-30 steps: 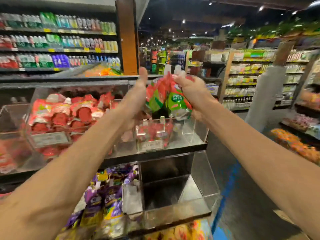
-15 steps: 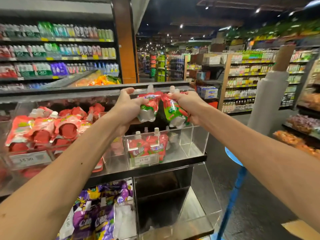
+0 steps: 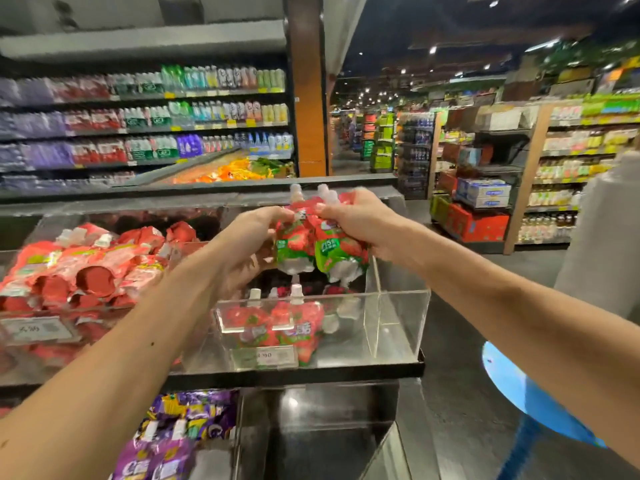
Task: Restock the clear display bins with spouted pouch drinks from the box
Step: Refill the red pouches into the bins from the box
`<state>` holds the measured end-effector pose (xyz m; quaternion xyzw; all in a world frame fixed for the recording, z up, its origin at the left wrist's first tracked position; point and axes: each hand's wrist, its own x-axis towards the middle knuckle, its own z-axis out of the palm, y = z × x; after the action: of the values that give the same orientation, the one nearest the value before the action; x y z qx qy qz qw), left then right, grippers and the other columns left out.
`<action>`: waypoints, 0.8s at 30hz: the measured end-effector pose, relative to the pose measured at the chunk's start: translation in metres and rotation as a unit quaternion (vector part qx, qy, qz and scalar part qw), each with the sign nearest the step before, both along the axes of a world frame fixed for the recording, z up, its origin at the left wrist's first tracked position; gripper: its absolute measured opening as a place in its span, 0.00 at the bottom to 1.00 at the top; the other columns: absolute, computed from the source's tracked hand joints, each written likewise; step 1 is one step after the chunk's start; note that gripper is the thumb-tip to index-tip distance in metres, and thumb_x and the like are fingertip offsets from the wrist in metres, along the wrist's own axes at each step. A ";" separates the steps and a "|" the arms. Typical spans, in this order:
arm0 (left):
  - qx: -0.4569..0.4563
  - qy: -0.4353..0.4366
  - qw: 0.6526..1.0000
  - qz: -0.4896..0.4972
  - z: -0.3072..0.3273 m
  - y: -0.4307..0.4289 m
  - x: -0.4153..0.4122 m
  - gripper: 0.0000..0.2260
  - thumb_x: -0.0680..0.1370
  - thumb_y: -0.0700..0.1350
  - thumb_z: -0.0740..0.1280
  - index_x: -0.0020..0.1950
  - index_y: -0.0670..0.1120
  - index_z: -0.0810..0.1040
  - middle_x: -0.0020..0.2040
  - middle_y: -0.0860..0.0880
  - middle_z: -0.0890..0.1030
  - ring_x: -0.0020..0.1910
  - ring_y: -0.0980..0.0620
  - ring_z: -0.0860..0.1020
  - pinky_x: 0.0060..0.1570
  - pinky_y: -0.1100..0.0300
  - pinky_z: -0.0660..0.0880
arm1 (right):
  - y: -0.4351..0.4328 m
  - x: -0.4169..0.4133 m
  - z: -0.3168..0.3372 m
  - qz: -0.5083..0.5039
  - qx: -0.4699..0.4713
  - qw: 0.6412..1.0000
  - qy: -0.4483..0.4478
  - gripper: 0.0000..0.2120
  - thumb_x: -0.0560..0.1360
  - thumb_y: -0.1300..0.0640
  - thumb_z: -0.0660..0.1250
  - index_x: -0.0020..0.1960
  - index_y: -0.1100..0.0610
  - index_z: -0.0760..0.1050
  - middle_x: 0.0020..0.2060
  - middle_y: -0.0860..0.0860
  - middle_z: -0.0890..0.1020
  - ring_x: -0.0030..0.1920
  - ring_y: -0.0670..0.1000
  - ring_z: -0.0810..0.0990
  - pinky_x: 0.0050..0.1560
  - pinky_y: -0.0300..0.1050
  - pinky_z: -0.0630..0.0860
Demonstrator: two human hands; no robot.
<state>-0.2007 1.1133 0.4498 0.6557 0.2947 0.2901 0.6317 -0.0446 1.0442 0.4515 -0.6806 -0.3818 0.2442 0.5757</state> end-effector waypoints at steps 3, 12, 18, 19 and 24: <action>0.024 -0.003 0.999 0.038 -0.006 0.001 0.015 0.05 0.79 0.38 0.68 0.52 0.46 0.76 0.40 0.48 0.83 0.30 0.53 0.82 0.28 0.59 0.79 | 0.002 0.018 0.004 0.018 0.007 0.995 -0.095 0.28 0.72 0.45 0.73 0.63 0.60 0.69 0.52 0.56 0.80 0.46 0.50 0.81 0.37 0.41 0.78; 0.280 0.127 0.951 0.041 -0.023 0.021 0.038 0.19 0.71 0.36 0.74 0.56 0.55 0.77 0.48 0.48 0.84 0.45 0.48 0.85 0.45 0.49 0.83 | -0.002 0.041 0.004 -0.047 0.127 0.974 -0.183 0.17 0.77 0.50 0.71 0.57 0.56 0.68 0.44 0.47 0.77 0.42 0.44 0.77 0.37 0.36 0.73; 0.381 0.244 0.892 0.025 -0.029 0.042 0.066 0.14 0.73 0.47 0.76 0.56 0.50 0.79 0.51 0.49 0.81 0.52 0.47 0.79 0.53 0.54 0.75 | -0.006 0.059 0.004 -0.116 0.193 0.936 -0.271 0.16 0.78 0.51 0.70 0.57 0.55 0.66 0.41 0.45 0.77 0.40 0.45 0.78 0.45 0.46 0.77; 0.390 0.258 0.884 0.022 -0.029 0.047 0.074 0.16 0.73 0.47 0.76 0.59 0.49 0.78 0.53 0.48 0.80 0.54 0.46 0.78 0.54 0.53 0.75 | -0.006 0.063 0.004 -0.128 0.202 0.932 -0.272 0.15 0.78 0.52 0.70 0.57 0.55 0.66 0.41 0.44 0.77 0.40 0.45 0.77 0.44 0.46 0.77; 0.402 0.307 0.862 -0.027 -0.032 0.062 0.119 0.20 0.73 0.48 0.77 0.63 0.51 0.76 0.57 0.48 0.78 0.55 0.46 0.78 0.60 0.50 0.76 | -0.014 0.083 0.007 -0.175 0.236 0.927 -0.234 0.14 0.78 0.53 0.70 0.56 0.56 0.67 0.39 0.43 0.76 0.37 0.39 0.75 0.37 0.31 0.73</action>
<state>-0.0812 1.1756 0.4174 0.9163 0.3140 0.1504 0.1981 0.0387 1.0305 0.4585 -0.6188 -0.4271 -0.1237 0.6476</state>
